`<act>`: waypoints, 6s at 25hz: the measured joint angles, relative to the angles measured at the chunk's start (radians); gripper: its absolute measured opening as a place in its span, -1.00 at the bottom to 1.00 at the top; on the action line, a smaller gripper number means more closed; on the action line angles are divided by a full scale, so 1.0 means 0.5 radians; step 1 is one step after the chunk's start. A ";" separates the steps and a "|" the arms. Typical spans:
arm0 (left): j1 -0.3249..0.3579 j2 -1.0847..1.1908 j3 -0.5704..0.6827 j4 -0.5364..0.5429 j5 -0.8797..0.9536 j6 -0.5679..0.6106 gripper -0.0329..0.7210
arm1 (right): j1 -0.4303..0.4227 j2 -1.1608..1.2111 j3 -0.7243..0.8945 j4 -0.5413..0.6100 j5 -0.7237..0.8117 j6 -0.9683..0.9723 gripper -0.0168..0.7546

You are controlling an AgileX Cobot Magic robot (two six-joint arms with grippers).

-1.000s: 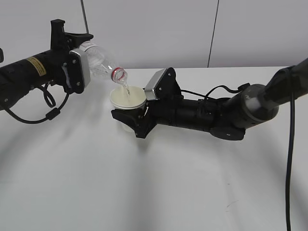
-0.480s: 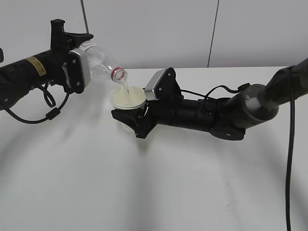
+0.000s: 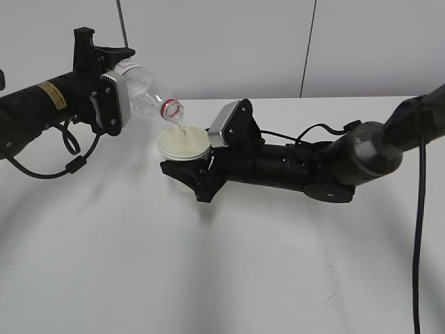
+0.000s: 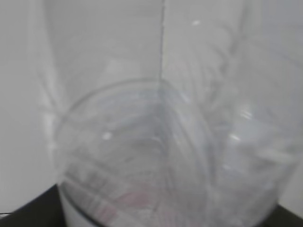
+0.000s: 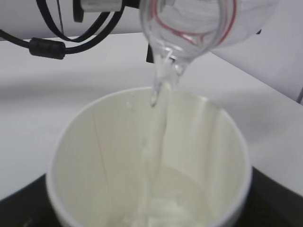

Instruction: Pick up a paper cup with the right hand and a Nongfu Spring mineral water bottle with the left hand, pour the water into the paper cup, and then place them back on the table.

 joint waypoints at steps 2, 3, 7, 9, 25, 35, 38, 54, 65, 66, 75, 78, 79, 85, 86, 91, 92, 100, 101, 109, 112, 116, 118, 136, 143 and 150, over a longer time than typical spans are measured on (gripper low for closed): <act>0.000 0.000 0.000 -0.002 0.000 0.002 0.20 | 0.000 0.000 0.000 -0.008 0.000 0.000 0.40; 0.000 0.000 0.000 -0.002 0.000 0.004 0.20 | 0.000 0.000 0.000 -0.012 0.000 0.000 0.40; 0.000 0.000 0.000 -0.002 0.000 0.006 0.20 | 0.000 0.000 0.000 -0.024 0.000 -0.003 0.40; -0.005 0.000 0.000 -0.002 0.000 0.006 0.20 | 0.000 0.000 0.000 -0.024 0.000 -0.003 0.40; -0.013 0.000 0.000 -0.018 0.000 -0.250 0.20 | 0.000 0.000 0.000 0.041 0.000 -0.003 0.40; -0.078 0.000 0.000 -0.127 0.100 -0.923 0.20 | 0.000 0.003 -0.020 0.142 0.007 -0.007 0.40; -0.084 0.000 0.000 -0.171 0.172 -1.329 0.20 | -0.004 0.003 -0.024 0.165 0.033 -0.007 0.40; -0.086 0.000 0.000 -0.204 0.382 -2.826 0.20 | -0.442 0.003 -0.024 0.208 0.090 0.038 0.40; -0.086 0.000 0.000 -0.205 0.396 -2.971 0.20 | -0.641 0.003 -0.024 0.325 0.162 -0.068 0.40; -0.088 0.000 0.000 -0.205 0.396 -2.976 0.20 | -0.641 0.003 -0.024 0.365 0.162 -0.090 0.40; -0.088 0.000 0.000 -0.205 0.397 -3.011 0.20 | -0.641 0.054 -0.024 0.601 0.142 -0.254 0.40; -0.088 0.000 0.000 -0.205 0.398 -3.011 0.20 | -0.641 0.120 -0.024 0.652 0.090 -0.308 0.40; -0.088 0.000 0.000 -0.205 0.399 -3.011 0.20 | -0.641 0.131 -0.024 0.661 0.086 -0.317 0.40; -0.088 0.000 0.000 -0.205 0.401 -3.013 0.20 | -0.641 0.166 -0.024 0.698 0.078 -0.371 0.40; -0.088 0.000 0.000 -0.205 0.401 -3.013 0.20 | -0.641 0.170 -0.024 0.718 0.070 -0.382 0.40; -0.088 0.000 0.000 -0.205 0.401 -3.015 0.20 | -0.641 0.222 -0.028 0.786 0.007 -0.399 0.40; -0.088 0.000 0.000 -0.205 0.401 -3.015 0.20 | -0.641 0.225 -0.031 0.789 -0.002 -0.403 0.40; -0.088 0.000 0.000 -0.204 0.399 -3.015 0.20 | -0.641 0.236 -0.031 0.801 -0.029 -0.407 0.61; -0.088 0.000 0.000 -0.204 0.398 -3.015 0.20 | -0.641 0.236 -0.031 0.801 -0.033 -0.407 0.66; -0.088 0.000 0.000 -0.204 0.357 -3.017 0.20 | -0.641 0.236 -0.031 0.804 -0.040 -0.389 0.74; -0.088 0.000 0.000 -0.204 0.357 -3.017 0.20 | -0.641 0.236 -0.014 0.804 -0.040 -0.384 0.74; -0.088 0.000 0.000 -0.204 0.357 -3.017 0.20 | -0.641 0.236 0.049 0.813 -0.040 -0.384 0.74; -0.088 0.000 0.000 -0.204 0.357 -3.017 0.20 | -0.641 0.236 0.090 0.835 -0.071 -0.384 0.74; -0.088 0.000 0.000 -0.204 0.357 -3.037 0.20 | -0.641 -0.038 0.747 1.145 -0.323 -0.591 0.74; -0.088 0.000 0.000 -0.202 0.357 -3.164 0.20 | -0.641 -0.566 1.098 1.149 -0.180 -0.589 0.68; -0.088 0.000 0.000 -0.192 0.357 -3.219 0.20 | -0.641 -1.222 1.098 1.149 1.091 -0.372 0.62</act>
